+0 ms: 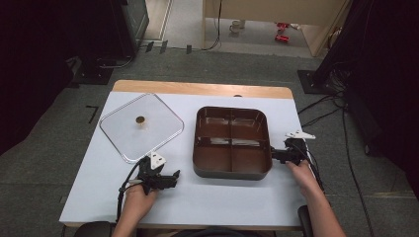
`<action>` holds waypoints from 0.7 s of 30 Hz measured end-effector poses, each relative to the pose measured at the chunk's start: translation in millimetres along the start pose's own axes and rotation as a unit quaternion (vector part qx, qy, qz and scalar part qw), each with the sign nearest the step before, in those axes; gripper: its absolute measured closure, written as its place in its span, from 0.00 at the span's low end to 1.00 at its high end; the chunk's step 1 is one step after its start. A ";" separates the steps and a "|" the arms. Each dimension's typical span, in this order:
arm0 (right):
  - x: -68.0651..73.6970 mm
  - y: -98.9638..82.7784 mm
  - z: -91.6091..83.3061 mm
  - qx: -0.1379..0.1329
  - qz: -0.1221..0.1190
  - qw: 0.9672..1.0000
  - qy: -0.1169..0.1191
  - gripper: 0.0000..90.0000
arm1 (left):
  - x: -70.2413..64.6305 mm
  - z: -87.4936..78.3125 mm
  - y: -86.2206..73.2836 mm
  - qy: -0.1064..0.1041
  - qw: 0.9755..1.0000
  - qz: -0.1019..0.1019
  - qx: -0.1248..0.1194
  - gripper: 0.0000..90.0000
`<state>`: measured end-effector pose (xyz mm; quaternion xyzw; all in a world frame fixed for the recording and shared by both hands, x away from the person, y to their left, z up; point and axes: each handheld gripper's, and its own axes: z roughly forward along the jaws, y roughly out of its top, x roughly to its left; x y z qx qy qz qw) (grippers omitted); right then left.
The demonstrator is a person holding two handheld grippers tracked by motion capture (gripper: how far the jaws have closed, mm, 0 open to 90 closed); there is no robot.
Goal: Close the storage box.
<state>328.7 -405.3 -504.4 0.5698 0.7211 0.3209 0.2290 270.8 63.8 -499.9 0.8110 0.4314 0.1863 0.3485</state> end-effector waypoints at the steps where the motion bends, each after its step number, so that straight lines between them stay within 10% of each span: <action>1: 0.0 0.0 0.0 0.000 0.000 1.000 0.000 0.13 | 0.0 0.0 0.0 0.000 1.000 0.000 0.000 0.13; 21: 0.0 0.1 0.0 0.000 0.000 1.000 0.000 0.13 | -1.8 4.3 2.4 -0.020 1.000 0.014 0.016 0.00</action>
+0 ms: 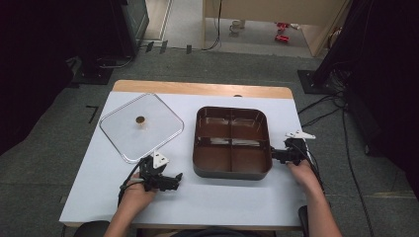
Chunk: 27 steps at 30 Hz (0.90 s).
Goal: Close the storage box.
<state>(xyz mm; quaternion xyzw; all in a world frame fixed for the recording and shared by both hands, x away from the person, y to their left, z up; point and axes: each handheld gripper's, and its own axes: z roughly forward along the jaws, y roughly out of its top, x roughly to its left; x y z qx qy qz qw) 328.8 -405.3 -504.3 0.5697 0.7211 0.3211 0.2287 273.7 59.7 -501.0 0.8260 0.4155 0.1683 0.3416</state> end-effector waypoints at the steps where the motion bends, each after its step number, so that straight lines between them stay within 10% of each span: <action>1: 0.0 0.0 0.0 0.000 0.000 1.000 0.000 0.13 | -0.1 0.0 0.0 0.000 1.000 0.000 0.000 0.00; 27: 0.1 0.0 0.0 0.000 0.000 1.000 0.000 0.13 | -0.4 0.5 0.8 0.002 1.000 0.001 0.002 0.00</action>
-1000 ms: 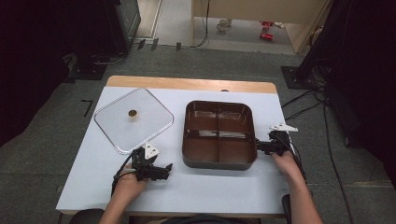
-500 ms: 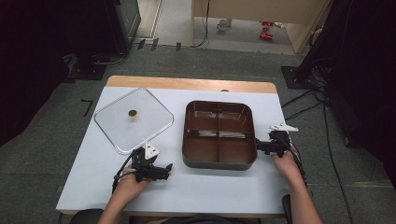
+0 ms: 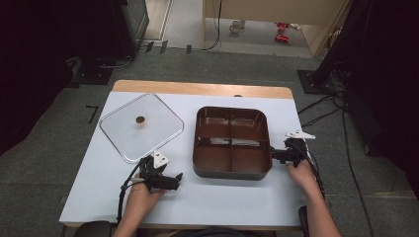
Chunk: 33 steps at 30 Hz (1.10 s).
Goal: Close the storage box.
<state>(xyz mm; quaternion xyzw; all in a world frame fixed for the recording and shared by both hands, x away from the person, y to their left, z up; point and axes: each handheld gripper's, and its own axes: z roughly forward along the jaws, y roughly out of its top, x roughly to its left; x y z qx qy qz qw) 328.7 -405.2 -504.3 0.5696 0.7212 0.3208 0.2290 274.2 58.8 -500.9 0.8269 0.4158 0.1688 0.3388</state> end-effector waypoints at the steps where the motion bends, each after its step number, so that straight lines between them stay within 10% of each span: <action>1: 0.0 0.0 0.0 0.000 0.000 1.000 0.000 0.13 | -0.1 0.0 0.0 0.000 1.000 0.000 0.000 0.00; 8: -0.1 0.0 0.0 0.000 0.000 1.000 0.000 0.13 | 1.1 1.9 16.0 -0.002 0.998 0.003 0.059 0.00; 15: 0.0 0.0 0.0 0.000 0.000 1.000 0.000 0.13 | 15.6 -4.1 26.8 -0.045 0.997 -0.044 0.040 0.23; 33: 0.1 0.0 0.0 0.000 0.000 1.000 0.000 0.13 | 24.0 -4.1 54.0 -0.057 0.998 0.015 0.017 0.37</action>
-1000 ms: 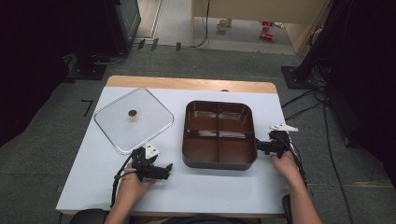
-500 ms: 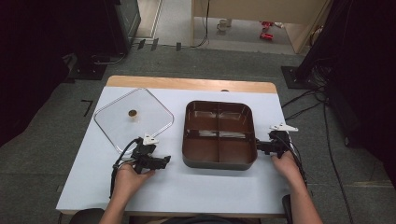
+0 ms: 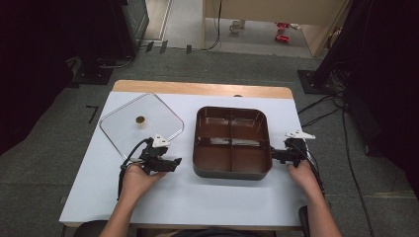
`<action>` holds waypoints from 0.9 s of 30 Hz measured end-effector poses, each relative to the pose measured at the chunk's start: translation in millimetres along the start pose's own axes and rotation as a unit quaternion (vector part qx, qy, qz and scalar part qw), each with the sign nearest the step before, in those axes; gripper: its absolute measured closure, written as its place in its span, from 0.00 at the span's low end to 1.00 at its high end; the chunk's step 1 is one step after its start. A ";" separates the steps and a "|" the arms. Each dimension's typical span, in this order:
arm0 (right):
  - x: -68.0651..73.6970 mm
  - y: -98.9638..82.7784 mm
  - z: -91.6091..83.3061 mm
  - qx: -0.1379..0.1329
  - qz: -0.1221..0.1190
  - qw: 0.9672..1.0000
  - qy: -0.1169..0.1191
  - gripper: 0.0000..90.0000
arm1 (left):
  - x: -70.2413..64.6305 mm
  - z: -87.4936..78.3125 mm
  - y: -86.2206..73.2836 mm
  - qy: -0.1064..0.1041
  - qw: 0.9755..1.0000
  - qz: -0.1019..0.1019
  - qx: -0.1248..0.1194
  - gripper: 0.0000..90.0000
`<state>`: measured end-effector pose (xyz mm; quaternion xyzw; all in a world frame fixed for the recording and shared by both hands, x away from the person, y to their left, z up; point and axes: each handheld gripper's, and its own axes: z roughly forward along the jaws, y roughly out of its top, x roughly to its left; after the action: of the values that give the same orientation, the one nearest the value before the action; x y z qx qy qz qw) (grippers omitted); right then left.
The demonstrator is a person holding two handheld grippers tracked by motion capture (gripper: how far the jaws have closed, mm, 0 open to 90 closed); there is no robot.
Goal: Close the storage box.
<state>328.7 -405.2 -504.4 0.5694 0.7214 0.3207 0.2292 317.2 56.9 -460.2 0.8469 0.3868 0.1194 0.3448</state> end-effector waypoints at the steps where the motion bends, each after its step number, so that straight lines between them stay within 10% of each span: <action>1: 0.0 0.0 0.0 0.000 0.000 1.000 0.000 0.13 | 1.4 1.3 2.5 -0.001 1.000 0.002 0.000 0.37; 27: -0.3 0.0 -0.1 0.000 0.000 1.000 0.000 0.13 | 38.4 -2.9 37.7 -0.002 1.000 -0.005 -0.011 0.40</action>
<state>328.8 -405.4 -504.3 0.5694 0.7215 0.3209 0.2286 363.2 69.1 -435.1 0.8414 0.3886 0.1203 0.3558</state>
